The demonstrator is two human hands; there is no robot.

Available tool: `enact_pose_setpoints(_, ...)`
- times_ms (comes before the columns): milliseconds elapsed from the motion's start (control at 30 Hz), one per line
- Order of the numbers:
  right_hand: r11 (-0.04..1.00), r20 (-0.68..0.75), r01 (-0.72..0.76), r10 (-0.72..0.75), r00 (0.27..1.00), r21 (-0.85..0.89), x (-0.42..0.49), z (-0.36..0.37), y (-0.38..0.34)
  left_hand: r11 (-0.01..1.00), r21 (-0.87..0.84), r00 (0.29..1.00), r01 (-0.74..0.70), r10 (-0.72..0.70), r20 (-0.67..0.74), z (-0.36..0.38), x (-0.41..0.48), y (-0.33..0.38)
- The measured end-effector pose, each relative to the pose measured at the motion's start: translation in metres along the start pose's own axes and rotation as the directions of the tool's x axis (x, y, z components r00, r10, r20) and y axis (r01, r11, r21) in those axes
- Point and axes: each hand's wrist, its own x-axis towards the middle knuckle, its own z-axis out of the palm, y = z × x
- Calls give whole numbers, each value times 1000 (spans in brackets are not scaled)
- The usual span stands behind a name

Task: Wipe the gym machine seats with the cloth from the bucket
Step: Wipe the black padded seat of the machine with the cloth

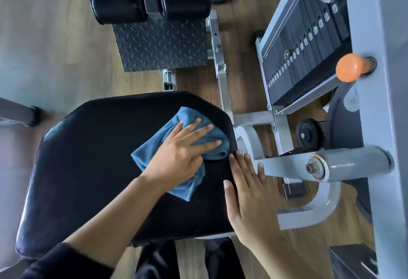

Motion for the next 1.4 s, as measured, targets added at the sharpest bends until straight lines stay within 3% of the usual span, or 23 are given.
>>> enact_pose_setpoints(67,1000,-1,3,-3,1000,-1,1,-1,-1,1000,9,999,27,-26,-23,-8,-6,-17)
enact_pose_setpoints(200,1000,8,9,-9,1000,-3,2,1,0,967,0,965,253,-252,-64,-7,33,-18)
enact_pose_setpoints(367,1000,-34,18,-18,999,11,5,-3,-2,1000,-23,1000,8,-8,19,2,19,4)
enact_pose_setpoints(433,999,-47,23,-21,999,37,9,-6,-3,999,-32,1000,-8,8,16,-6,-2,-11)
enact_pose_setpoints(633,999,-109,17,-12,994,48,46,-5,-7,942,-4,937,335,-333,-105,-11,31,-32)
enact_pose_setpoints(800,996,-142,0,12,990,86,83,0,-24,991,5,990,133,-132,-43,-11,-5,-27)
enact_pose_setpoints(933,999,-61,46,-44,997,28,102,10,-34,941,-7,925,337,-333,-186,-32,-43,-65)
enact_pose_setpoints(1067,998,-23,64,-63,998,19,106,24,-34,871,-4,845,492,-479,-236,-32,-11,-74)
enact_pose_setpoints(1200,998,-60,56,-55,997,8,105,30,-32,976,48,973,213,-207,-103,-24,-26,-49)
enact_pose_setpoints(1267,999,-26,41,-41,999,19,107,28,-33,987,42,985,158,-154,-81,-29,-53,-53)
enact_pose_setpoints(1400,999,11,43,-43,999,7,107,26,-33,915,4,893,403,-392,-222,-46,-63,-91)
